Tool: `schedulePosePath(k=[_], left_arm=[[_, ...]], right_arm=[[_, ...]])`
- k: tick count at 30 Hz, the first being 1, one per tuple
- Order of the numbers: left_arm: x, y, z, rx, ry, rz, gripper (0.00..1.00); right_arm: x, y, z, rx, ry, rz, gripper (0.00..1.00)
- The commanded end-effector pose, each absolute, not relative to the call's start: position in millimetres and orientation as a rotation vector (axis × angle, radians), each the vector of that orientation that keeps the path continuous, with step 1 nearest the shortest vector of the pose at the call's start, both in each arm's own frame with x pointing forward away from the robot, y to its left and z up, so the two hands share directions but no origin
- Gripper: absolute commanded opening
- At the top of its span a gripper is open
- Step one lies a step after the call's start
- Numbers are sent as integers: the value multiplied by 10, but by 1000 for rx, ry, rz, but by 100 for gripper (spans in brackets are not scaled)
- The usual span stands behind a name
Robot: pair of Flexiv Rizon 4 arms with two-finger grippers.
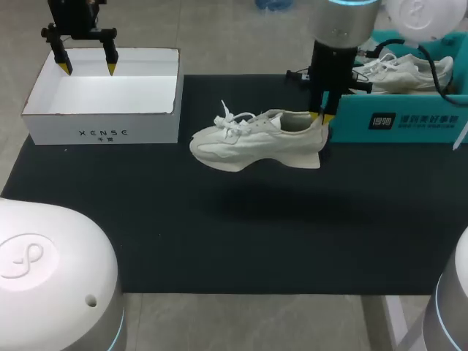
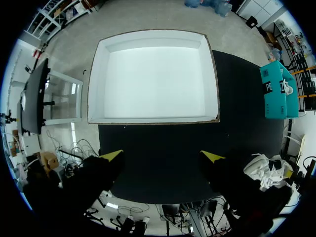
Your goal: Take the shoe out of the shoebox, open the shoe tongue, remove and reinsert the insole, then place the shoe into the shoebox
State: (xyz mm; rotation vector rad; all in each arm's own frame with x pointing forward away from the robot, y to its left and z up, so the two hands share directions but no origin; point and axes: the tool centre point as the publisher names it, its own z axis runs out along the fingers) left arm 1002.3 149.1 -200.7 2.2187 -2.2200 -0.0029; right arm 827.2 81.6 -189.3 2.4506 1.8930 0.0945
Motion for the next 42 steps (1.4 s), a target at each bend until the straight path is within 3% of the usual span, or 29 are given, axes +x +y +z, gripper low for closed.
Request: schedulePosePath(k=[1, 11, 26, 39, 40, 41, 42], left_arm=[[10017, 1493, -2003, 2220, -2220, -3, 100], [10017, 1493, -2003, 2220, -2220, -3, 100], [10017, 1493, -2003, 2220, -2220, -3, 100], [10017, 1493, -2003, 2220, -2220, -3, 100], [10017, 1493, -2003, 2220, -2220, -3, 100], [10017, 1493, -2003, 2220, -2220, -3, 100], [10017, 1493, -2003, 2220, -2220, -3, 100]], right_arm=[[8185, 830, -1969, 2441, 1894, 127, 0], [7974, 798, -2252, 2504, 1886, 172, 0], [7964, 691, -3229, 2489, 1894, 315, 0], [8060, 700, -3503, 2488, 1970, 326, 0], [8061, 701, -3503, 2489, 1969, 327, 24], [8060, 708, -3486, 2492, 1964, 328, 80], [8055, 708, -3455, 2501, 1956, 319, 100]])
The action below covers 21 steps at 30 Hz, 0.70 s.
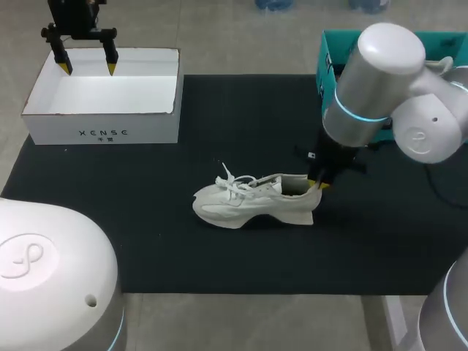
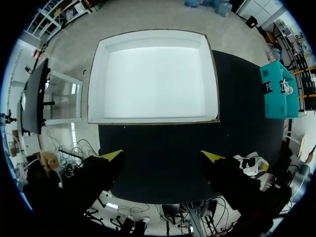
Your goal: Take the shoe out of the shoebox, open the shoe tongue, remove and reinsert the insole, then place the shoe into the shoebox
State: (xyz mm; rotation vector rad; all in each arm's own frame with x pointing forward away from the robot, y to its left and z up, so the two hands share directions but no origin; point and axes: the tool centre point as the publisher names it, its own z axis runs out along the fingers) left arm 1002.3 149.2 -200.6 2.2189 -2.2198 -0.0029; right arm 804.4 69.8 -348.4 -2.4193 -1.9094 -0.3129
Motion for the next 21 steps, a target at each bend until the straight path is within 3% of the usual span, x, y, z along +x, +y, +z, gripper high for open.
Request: schedulePosePath(k=[1, 9, 13, 17, 21], left_arm=[[10017, 1493, -2003, 2220, -2220, -3, 100], [10017, 1493, -2003, 2220, -2220, -3, 100], [10017, 1493, -2003, 2220, -2220, -3, 100], [10017, 1493, -2003, 2220, -2220, -3, 100], [10017, 1493, -2003, 2220, -2220, -3, 100]], right_arm=[[8050, 711, -3404, -2423, -1895, -309, 100], [8012, 721, -2891, -2245, -2016, -234, 100], [7956, 830, -2675, -1733, -2558, -269, 100], [7673, 911, -2552, -1175, -2872, -565, 100], [7647, 860, -2553, -1317, -2866, -538, 100]])
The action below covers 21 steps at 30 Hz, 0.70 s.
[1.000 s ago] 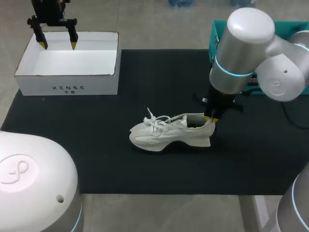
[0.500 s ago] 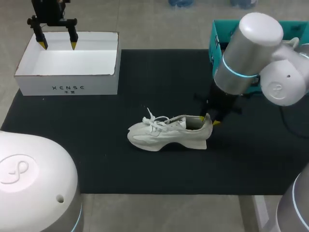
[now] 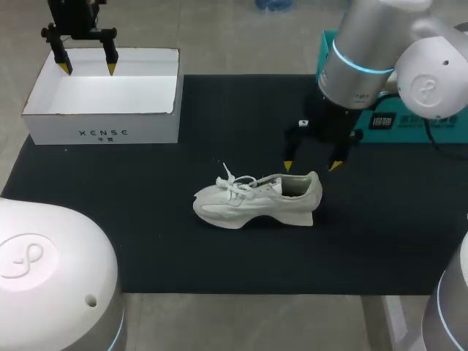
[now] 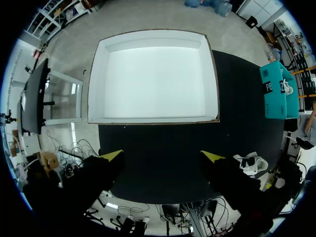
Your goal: Take the shoe out of the shoebox, open the shoe tongue, remove and reinsert the insole, then place the shoe into the shoebox
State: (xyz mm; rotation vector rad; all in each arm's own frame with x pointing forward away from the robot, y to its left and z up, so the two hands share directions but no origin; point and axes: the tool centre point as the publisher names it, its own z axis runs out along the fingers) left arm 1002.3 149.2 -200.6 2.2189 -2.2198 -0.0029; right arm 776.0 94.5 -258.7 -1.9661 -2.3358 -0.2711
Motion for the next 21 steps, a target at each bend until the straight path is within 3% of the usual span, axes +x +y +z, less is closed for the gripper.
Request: schedulePosePath(k=[1, 14, 21], left_arm=[[10017, 1493, -2003, 2220, -2220, -3, 100], [10017, 1493, -2003, 2220, -2220, -3, 100], [10017, 1493, -2003, 2220, -2220, -3, 100]], right_arm=[[7647, 860, -2553, -1317, -2866, -538, 100], [7647, 860, -2553, -1317, -2866, -538, 100], [7732, 709, -2557, -330, -3003, -681, 100]])
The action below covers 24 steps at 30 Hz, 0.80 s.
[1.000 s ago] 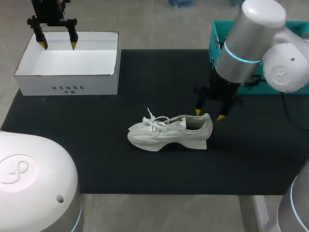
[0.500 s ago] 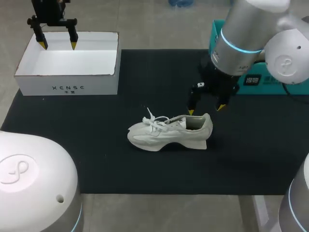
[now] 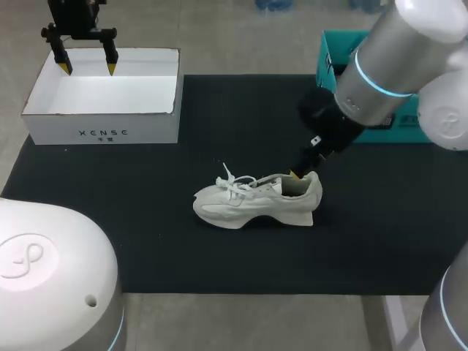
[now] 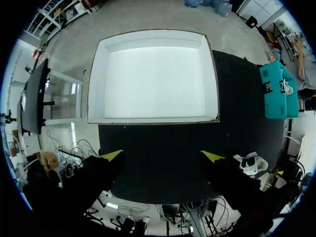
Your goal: Take the shoe out of the shoebox, open the shoe tongue, remove and reinsert the insole, then place the shoe into the shoebox
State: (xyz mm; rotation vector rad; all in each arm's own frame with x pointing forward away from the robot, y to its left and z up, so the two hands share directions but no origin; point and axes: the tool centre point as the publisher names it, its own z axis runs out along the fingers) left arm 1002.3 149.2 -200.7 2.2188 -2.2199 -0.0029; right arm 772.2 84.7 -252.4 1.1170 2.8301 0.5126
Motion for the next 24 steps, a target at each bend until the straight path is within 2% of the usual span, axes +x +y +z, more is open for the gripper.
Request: schedulePosePath(k=[1, 5, 9, 11, 24], left_arm=[[10017, 1493, -2003, 2220, -2220, -3, 100], [10017, 1493, -2003, 2220, -2220, -3, 100], [10017, 1493, -2003, 2220, -2220, -3, 100], [10017, 1493, -2003, 2220, -2220, -3, 100], [10017, 1493, -2003, 2220, -2220, -3, 100]], right_arm=[[7717, 698, -2553, 224, 3094, 741, 100], [7660, 656, -2527, -103, 3092, 811, 100], [7614, 664, -2497, -226, 3067, 773, 100], [7613, 687, -2492, -85, 3096, 624, 100], [7613, 687, -2492, -85, 3096, 624, 100]])
